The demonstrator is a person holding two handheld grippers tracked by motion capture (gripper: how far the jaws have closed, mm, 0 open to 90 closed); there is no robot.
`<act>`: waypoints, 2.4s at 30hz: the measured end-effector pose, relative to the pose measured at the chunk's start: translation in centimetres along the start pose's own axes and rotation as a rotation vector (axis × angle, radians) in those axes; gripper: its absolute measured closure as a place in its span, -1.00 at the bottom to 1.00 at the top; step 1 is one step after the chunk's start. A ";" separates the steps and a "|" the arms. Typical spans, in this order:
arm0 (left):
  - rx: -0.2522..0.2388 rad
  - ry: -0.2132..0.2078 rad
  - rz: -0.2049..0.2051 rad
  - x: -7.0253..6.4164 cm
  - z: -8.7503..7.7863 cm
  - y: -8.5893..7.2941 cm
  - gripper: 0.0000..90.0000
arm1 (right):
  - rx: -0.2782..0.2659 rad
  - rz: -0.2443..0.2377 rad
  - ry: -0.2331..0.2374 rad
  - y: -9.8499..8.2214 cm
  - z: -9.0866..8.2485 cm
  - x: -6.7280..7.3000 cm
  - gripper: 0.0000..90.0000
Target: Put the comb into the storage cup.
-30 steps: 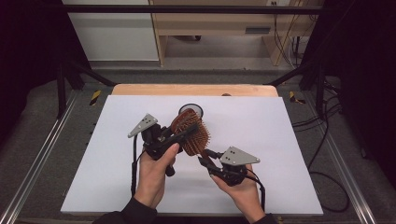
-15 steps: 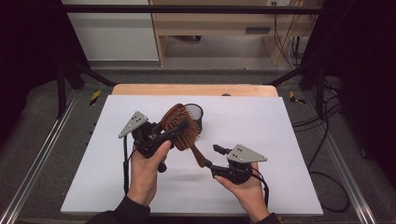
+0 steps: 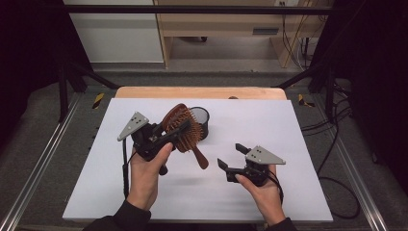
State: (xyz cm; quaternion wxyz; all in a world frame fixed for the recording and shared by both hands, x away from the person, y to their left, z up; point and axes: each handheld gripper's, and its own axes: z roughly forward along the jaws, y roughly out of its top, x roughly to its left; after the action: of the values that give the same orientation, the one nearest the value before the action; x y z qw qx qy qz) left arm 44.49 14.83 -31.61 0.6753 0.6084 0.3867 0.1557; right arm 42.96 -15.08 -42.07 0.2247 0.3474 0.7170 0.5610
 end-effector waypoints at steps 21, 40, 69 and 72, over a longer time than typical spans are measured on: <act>-0.029 0.019 0.037 0.4 0.1 4.1 0.13 | -0.009 -0.013 -0.140 -1.8 -3.7 -3.2 -0.84; -0.044 0.052 0.096 1.2 3.4 7.7 0.13 | 0.004 -0.021 -0.163 -3.5 -6.5 -3.9 -0.90; -0.094 0.156 0.109 5.9 7.5 9.1 0.13 | -0.024 -0.012 -0.166 -3.4 -6.3 -4.0 -0.91; -0.094 0.156 0.101 6.3 7.8 8.9 0.13 | -0.028 -0.017 -0.164 -3.4 -6.2 -3.9 -0.91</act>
State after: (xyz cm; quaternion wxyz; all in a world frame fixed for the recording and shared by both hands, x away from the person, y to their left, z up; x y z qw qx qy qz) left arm 56.51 15.51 -25.62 0.6624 0.5806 0.3993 0.2544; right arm 40.25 -22.42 -43.92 0.2922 0.3828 0.6913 0.5387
